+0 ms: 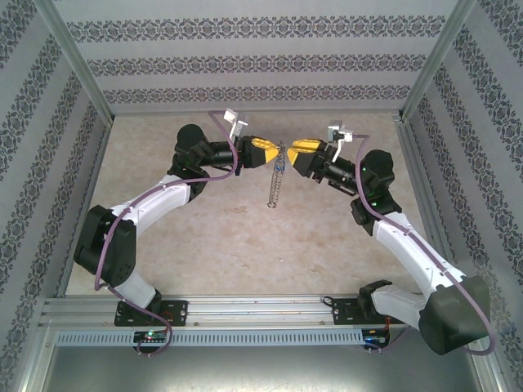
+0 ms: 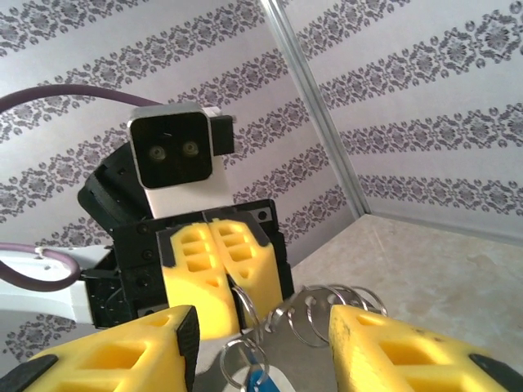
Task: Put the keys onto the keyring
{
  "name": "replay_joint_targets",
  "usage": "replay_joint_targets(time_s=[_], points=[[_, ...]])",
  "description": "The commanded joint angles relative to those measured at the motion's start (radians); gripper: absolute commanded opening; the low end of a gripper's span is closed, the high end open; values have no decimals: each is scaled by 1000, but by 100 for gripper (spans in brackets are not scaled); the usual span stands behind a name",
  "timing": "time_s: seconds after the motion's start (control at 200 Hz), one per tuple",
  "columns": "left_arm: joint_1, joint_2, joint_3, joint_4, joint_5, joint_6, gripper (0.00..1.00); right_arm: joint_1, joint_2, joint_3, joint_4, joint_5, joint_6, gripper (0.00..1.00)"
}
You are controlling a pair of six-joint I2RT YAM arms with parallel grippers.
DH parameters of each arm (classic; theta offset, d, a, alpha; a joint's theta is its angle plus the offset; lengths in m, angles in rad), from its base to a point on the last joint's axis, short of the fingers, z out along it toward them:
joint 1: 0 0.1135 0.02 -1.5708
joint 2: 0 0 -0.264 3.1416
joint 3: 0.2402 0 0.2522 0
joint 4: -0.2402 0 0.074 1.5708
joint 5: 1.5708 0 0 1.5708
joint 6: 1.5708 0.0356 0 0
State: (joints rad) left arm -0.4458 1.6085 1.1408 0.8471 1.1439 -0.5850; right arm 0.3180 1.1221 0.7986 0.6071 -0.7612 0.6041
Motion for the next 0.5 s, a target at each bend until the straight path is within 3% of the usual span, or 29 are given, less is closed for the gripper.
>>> replay_joint_targets(time_s=[0.0,0.495], points=[[-9,-1,9,76,-4,-18,0,18,19,37,64,-34,19,46],[-8,-1,16,75,-3,-18,0,52,54,39,76,-58,3,43]])
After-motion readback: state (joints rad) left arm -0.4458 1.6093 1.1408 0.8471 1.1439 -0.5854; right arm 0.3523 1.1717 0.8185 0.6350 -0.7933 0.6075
